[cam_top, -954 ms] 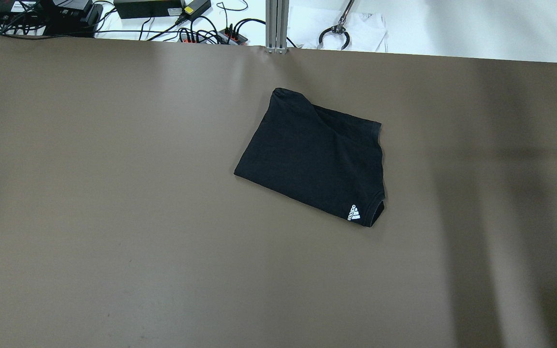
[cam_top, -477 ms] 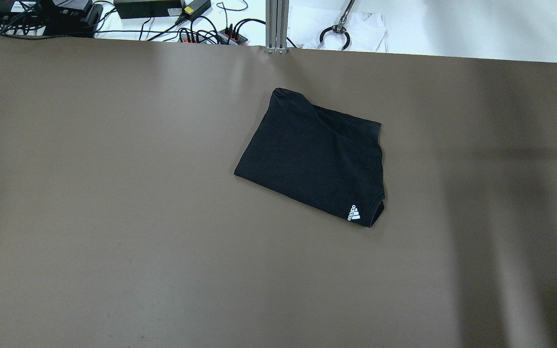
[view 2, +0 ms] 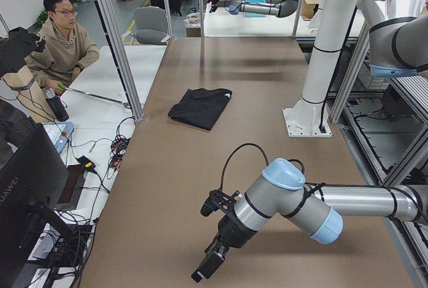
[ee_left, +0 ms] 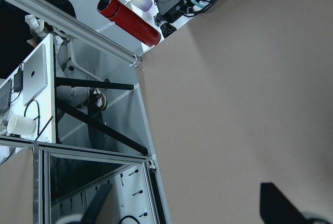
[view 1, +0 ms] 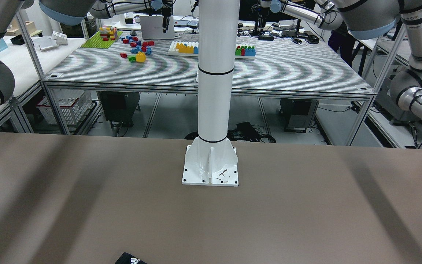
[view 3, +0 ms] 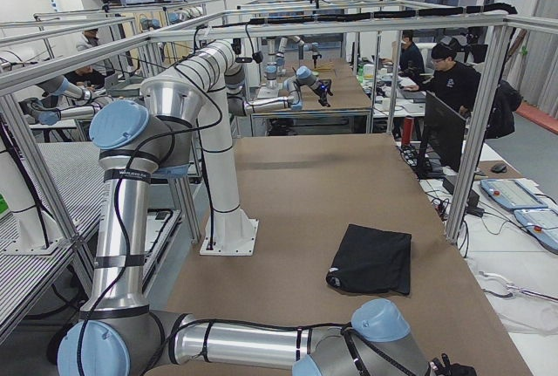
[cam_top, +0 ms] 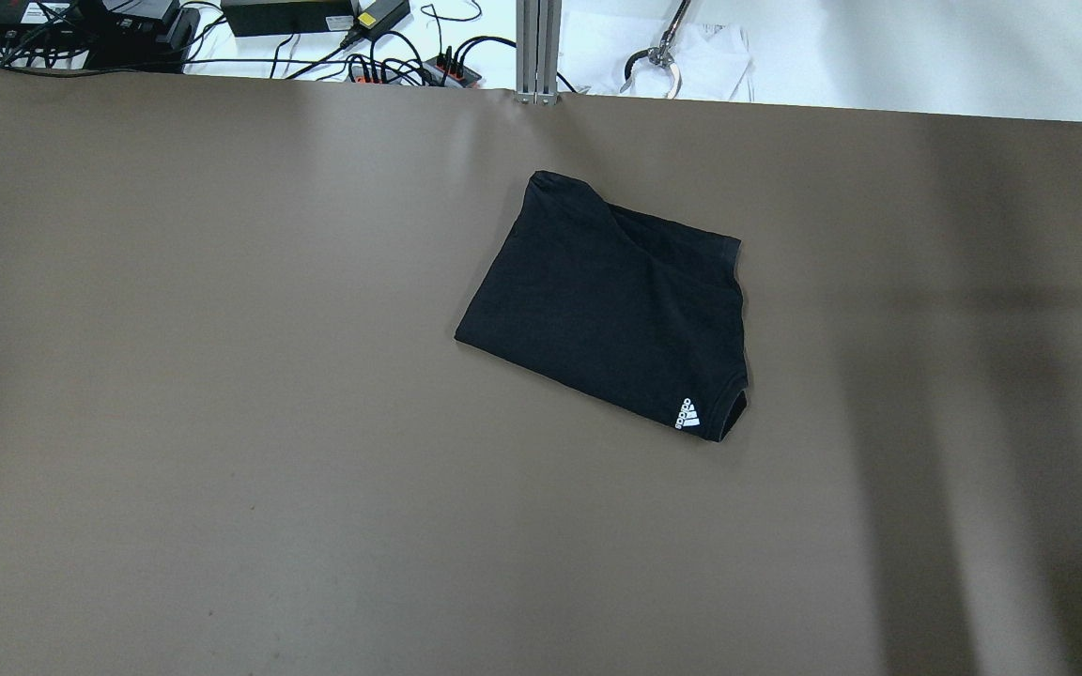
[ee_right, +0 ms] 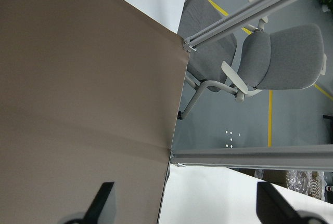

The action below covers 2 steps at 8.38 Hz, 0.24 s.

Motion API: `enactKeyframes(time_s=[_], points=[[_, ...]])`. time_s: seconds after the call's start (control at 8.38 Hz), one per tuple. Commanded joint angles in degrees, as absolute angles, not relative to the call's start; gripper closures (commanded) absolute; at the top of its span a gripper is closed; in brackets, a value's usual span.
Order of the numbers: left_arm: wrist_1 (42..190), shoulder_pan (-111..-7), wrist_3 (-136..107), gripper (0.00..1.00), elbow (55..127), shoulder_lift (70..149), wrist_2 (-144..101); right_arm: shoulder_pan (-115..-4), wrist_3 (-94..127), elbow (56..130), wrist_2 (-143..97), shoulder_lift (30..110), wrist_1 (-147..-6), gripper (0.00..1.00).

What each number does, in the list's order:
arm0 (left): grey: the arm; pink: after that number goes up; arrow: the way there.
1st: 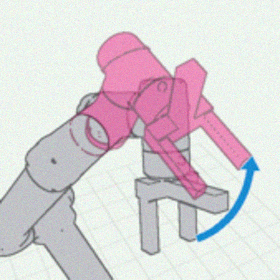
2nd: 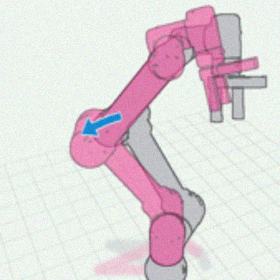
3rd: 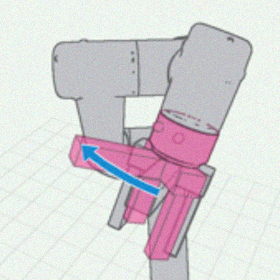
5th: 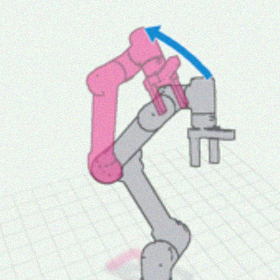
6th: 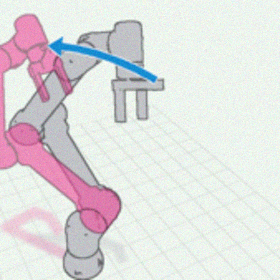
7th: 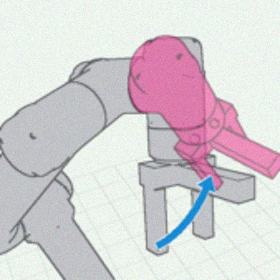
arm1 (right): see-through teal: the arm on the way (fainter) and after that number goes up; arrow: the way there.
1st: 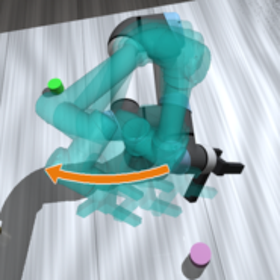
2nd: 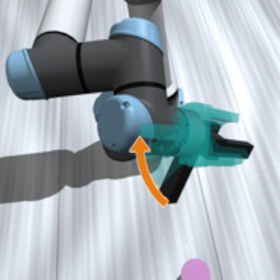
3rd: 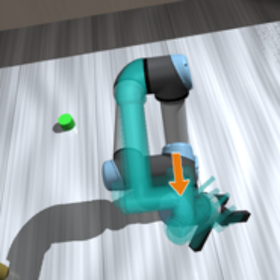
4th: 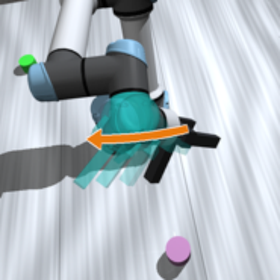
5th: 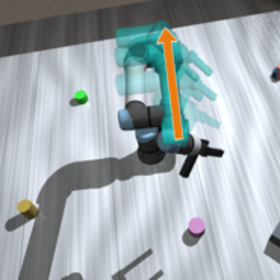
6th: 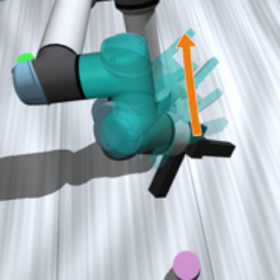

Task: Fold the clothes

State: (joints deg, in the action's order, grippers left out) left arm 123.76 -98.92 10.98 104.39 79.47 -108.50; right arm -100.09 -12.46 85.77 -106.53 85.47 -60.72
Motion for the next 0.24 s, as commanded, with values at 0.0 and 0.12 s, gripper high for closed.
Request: enactKeyframes(time_s=[0.0, 0.12], points=[[123.66, -98.88, 10.46, 0.00, 104.50, 79.89, -108.11, -100.11, -11.25, 88.85, -106.52, 85.43, -63.10, 0.05], [123.75, -98.88, 10.46, 0.00, 104.41, 79.81, -108.11, -100.11, -11.25, 89.73, -106.52, 85.60, -63.19, 0.05]])
